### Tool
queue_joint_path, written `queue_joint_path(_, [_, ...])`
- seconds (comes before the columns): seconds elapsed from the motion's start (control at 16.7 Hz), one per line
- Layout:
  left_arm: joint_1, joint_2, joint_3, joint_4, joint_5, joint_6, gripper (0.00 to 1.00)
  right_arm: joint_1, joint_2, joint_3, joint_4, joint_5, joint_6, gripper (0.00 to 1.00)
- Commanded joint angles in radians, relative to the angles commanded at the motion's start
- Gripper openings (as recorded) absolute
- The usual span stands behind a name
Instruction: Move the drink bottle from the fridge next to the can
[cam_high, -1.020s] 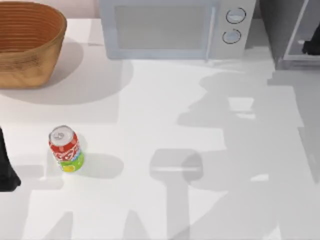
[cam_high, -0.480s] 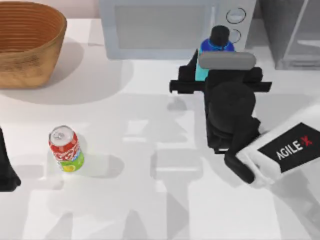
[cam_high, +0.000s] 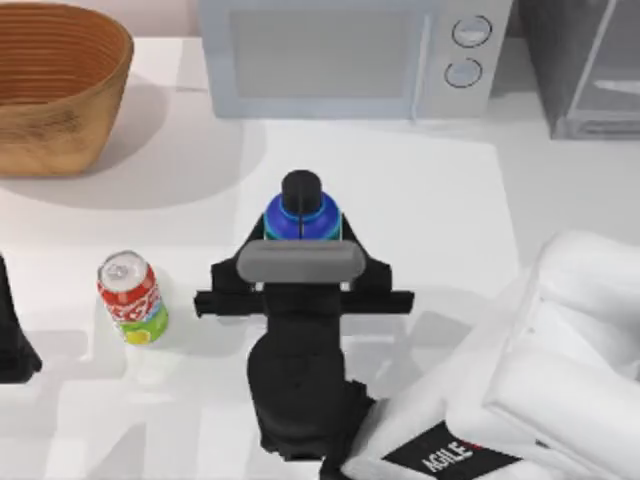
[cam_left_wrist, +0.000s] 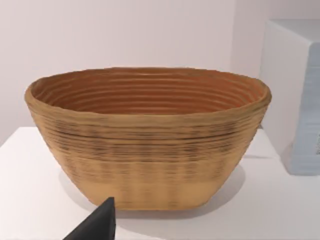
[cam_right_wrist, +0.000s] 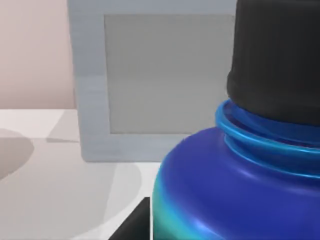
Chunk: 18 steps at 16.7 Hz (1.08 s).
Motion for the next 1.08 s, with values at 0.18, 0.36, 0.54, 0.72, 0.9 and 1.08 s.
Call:
queue_joint_path(0.18, [0.0,0.0,0.0,0.0,0.0,0.0,1.0,0.029,0.008,0.007,0.002,0.028,-0.001,0.0])
queue_joint_path(0.36, [0.0,0.0,0.0,0.0,0.0,0.0,1.0,0.026,0.004,0.003,0.001,0.025,0.002,0.0])
queue_joint_path(0.54, [0.0,0.0,0.0,0.0,0.0,0.0,1.0,0.029,0.007,0.006,0.002,0.028,0.0,0.0])
queue_joint_path(0.72, [0.0,0.0,0.0,0.0,0.0,0.0,1.0,0.03,0.008,0.007,0.003,0.028,-0.001,0.0])
queue_joint_path(0.9, [0.0,0.0,0.0,0.0,0.0,0.0,1.0,0.03,0.008,0.007,0.003,0.028,-0.001,0.23])
queue_joint_path(1.08, [0.0,0.0,0.0,0.0,0.0,0.0,1.0,0.03,0.008,0.007,0.003,0.028,-0.001,0.45])
